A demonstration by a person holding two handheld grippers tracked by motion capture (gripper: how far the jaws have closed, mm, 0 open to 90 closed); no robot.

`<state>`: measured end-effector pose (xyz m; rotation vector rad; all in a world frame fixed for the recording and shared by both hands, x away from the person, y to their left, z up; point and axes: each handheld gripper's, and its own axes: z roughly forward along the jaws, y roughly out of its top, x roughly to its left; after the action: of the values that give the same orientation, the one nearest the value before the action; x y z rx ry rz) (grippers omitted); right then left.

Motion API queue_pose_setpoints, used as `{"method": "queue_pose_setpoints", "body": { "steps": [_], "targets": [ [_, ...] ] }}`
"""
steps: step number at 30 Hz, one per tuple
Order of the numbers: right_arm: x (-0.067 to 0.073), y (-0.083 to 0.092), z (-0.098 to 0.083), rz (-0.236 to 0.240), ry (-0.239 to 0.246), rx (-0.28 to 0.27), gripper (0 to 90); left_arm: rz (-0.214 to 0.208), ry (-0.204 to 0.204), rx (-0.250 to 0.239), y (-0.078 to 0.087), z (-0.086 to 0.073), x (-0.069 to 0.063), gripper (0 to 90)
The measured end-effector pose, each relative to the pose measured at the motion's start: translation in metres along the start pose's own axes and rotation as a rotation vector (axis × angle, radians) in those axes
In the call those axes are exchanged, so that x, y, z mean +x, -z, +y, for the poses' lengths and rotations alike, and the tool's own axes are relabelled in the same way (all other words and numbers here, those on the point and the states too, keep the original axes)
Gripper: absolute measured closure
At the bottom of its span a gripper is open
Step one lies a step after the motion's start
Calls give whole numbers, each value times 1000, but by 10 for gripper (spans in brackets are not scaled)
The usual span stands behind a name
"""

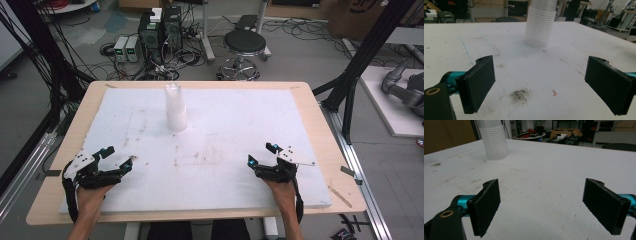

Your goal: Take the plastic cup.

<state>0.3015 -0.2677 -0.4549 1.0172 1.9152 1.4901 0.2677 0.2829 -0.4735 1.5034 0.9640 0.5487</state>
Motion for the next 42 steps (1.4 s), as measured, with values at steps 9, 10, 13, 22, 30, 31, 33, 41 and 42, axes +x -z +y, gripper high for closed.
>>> {"method": "queue_pose_setpoints", "body": {
  "steps": [9,10,13,22,30,31,33,41,42],
  "targets": [
    [3,-3,1,-7,30,35,146,-1,-18,3,0,0,-2,93],
    [4,-3,1,-9,40,34,146,-2,-16,3,0,0,-2,93],
    [5,-4,1,-10,52,45,146,-7,-15,1,0,0,-1,92],
    [5,-3,1,-10,47,36,147,-11,-19,-29,5,20,4,92],
    [4,-4,1,-9,47,42,147,-66,-47,-59,0,93,16,92],
    [4,-4,1,-8,46,42,146,-66,-47,-59,0,93,16,92],
    [4,-4,1,-6,35,42,147,-83,-70,-43,-6,111,18,92],
    [2,-6,2,7,31,62,147,-133,-117,-27,-38,154,17,92],
    [2,-6,2,8,30,62,147,-147,-126,-19,-47,161,17,92]
  ]
}}
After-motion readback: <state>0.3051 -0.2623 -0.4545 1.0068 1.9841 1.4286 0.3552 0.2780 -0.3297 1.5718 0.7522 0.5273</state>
